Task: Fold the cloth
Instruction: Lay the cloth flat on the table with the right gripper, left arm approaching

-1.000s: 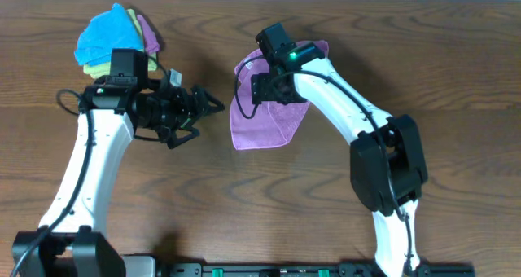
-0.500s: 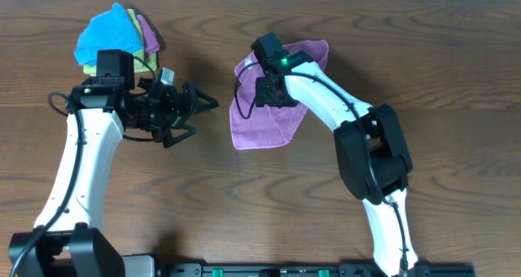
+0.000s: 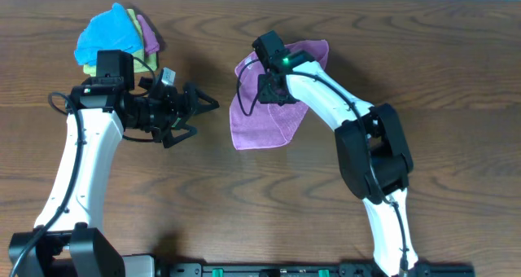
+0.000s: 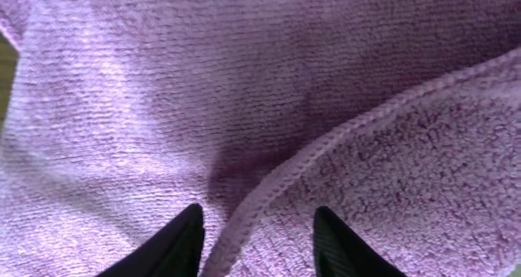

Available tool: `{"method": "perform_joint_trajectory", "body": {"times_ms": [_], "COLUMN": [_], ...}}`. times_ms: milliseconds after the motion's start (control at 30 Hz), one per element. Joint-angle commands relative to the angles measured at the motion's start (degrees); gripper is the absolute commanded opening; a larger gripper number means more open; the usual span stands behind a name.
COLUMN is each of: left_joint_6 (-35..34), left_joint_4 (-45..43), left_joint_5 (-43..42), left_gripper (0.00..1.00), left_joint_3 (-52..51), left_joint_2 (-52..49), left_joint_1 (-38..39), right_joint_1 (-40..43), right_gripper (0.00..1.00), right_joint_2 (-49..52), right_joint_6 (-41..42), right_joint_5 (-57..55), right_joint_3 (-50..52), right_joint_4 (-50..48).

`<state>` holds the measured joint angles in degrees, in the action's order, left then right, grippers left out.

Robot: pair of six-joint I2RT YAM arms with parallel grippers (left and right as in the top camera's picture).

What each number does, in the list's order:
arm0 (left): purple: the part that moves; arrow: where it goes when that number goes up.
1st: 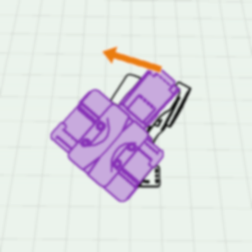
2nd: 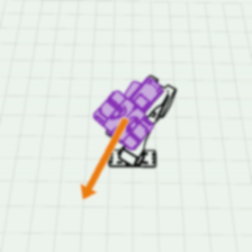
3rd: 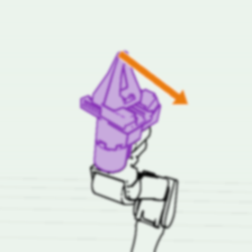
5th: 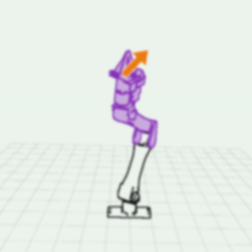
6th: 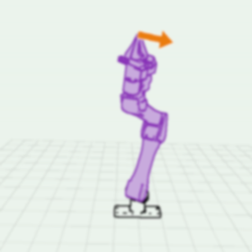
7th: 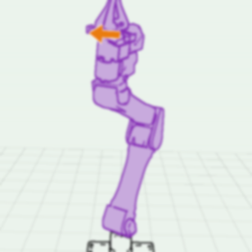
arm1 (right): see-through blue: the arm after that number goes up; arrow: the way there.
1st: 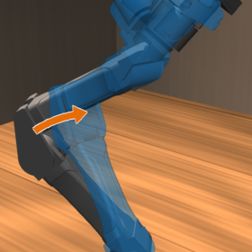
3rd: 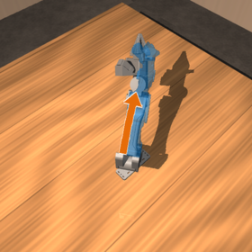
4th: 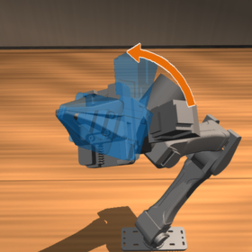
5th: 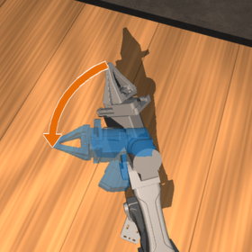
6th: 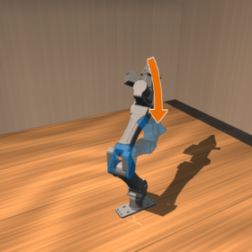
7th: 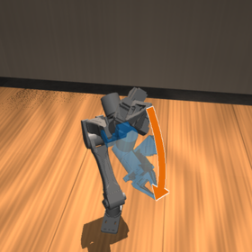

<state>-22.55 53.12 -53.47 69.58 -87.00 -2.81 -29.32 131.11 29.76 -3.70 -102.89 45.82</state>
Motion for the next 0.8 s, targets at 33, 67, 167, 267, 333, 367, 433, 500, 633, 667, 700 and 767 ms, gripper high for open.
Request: {"method": "perform_joint_trajectory", "body": {"times_ms": [33,67,167,267,333,367,433,500,633,667,700,767], "left_joint_6": [1.0,1.0,1.0,1.0,1.0,1.0,1.1,1.7,1.8,1.8,1.8,1.8], "left_joint_4": [0.2,0.2,0.2,0.2,0.2,0.2,0.2,0.2,0.2,0.2,0.3,0.3], "left_joint_5": [-0.6,-0.6,-0.6,-0.6,-0.6,-0.6,-0.6,-0.6,-0.6,-0.6,-0.6,-0.6], "left_gripper": [0.95,0.95,0.95,0.95,0.95,0.96,0.95,0.95,0.95,0.95,0.95,0.95], "left_joint_3": [0.9,0.9,0.9,0.9,0.9,0.9,0.9,0.9,0.9,0.9,0.9,0.9], "left_joint_2": [0.2,0.2,0.2,0.2,0.2,0.2,0.2,0.2,0.2,0.2,0.2,0.2], "left_joint_1": [-0.3,-0.3,-0.3,-0.3,-0.3,-0.3,-0.3,-0.3,-0.3,-0.3,-0.3,-0.2], "right_joint_1": [0.0,0.0,0.0,-0.1,-0.2,-0.2,-0.2,-0.2,-0.2,-0.2,-0.2,-0.2], "right_gripper": [0.38,0.37,0.37,0.3,0.19,0.15,0.01,0.01,0.01,0.01,0.01,0.02], "right_joint_2": [0.3,0.3,1.0,2.2,2.2,2.2,1.6,0.5,-4.6,-6.1,-7.7,-10.3], "right_joint_6": [1.3,1.5,1.5,1.5,1.5,1.5,1.5,1.5,1.4,1.5,1.5,1.5], "right_joint_5": [-0.8,-0.7,-0.1,1.2,0.8,0.5,-0.3,-2.2,-7.4,-8.6,-9.9,-11.3], "right_joint_3": [-0.4,-0.4,-0.4,-0.4,-0.4,-0.4,-0.4,-0.5,-0.5,-0.5,-0.5,-0.5], "right_joint_4": [0.2,0.2,0.2,0.5,0.4,0.5,1.0,2.1,7.8,9.3,10.9,13.6]}}
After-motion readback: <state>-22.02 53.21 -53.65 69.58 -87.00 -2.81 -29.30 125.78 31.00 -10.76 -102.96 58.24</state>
